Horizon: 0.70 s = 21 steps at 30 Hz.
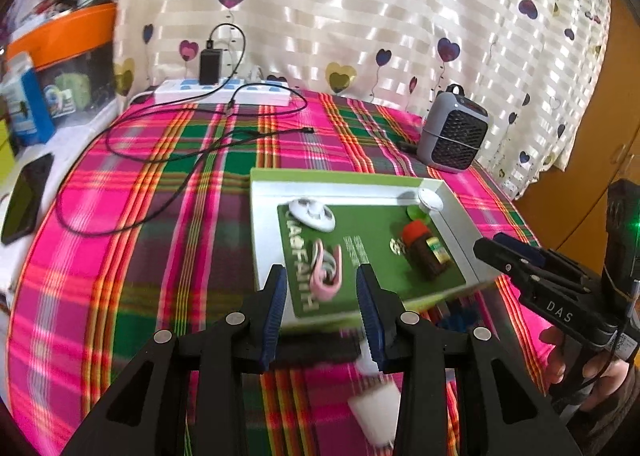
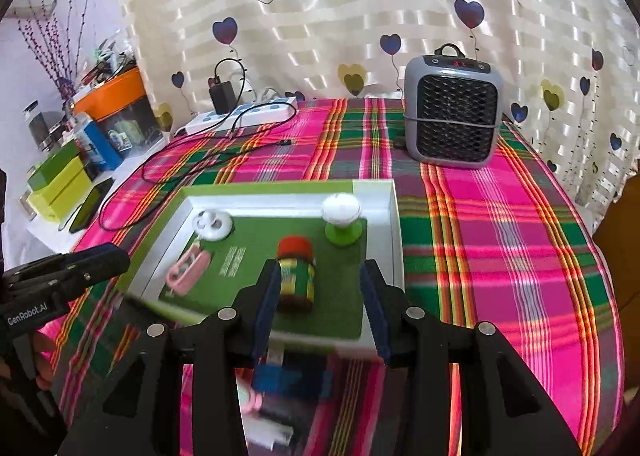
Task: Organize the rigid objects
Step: 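Move the right tool toward the silver bar while the left tool approaches the white charger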
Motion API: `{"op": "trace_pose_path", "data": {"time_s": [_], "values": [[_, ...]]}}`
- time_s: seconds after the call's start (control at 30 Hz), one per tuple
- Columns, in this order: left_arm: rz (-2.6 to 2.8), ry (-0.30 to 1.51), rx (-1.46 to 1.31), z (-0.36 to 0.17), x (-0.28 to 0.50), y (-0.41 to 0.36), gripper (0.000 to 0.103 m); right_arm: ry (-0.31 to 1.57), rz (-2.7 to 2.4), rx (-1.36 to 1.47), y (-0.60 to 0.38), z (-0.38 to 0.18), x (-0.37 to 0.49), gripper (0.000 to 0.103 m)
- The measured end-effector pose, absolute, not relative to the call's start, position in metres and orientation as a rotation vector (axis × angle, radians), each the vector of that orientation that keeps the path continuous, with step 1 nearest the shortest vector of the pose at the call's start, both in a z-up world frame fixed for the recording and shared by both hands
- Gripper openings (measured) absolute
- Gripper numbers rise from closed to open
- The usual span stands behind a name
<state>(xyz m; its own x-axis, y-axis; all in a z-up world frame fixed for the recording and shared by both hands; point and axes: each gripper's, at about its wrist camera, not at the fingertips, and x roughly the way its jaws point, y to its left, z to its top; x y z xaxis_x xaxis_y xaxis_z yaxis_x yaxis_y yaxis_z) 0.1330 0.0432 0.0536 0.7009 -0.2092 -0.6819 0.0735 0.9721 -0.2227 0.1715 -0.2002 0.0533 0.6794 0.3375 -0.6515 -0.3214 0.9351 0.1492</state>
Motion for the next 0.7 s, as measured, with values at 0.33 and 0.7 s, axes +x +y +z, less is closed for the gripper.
{"op": "trace_pose_path", "data": {"time_s": [0.33, 0.7], "values": [[-0.164, 0.788, -0.203, 0.042, 0.086, 0.046, 0.035, 0.727, 0.418, -0.013, -0.201, 0.041, 0.129, 0.042], [-0.166, 0.813, -0.221, 0.029, 0.061, 0.047, 0.035, 0.747, 0.479, -0.023, -0.195, 0.027, 0.106, 0.042]]}}
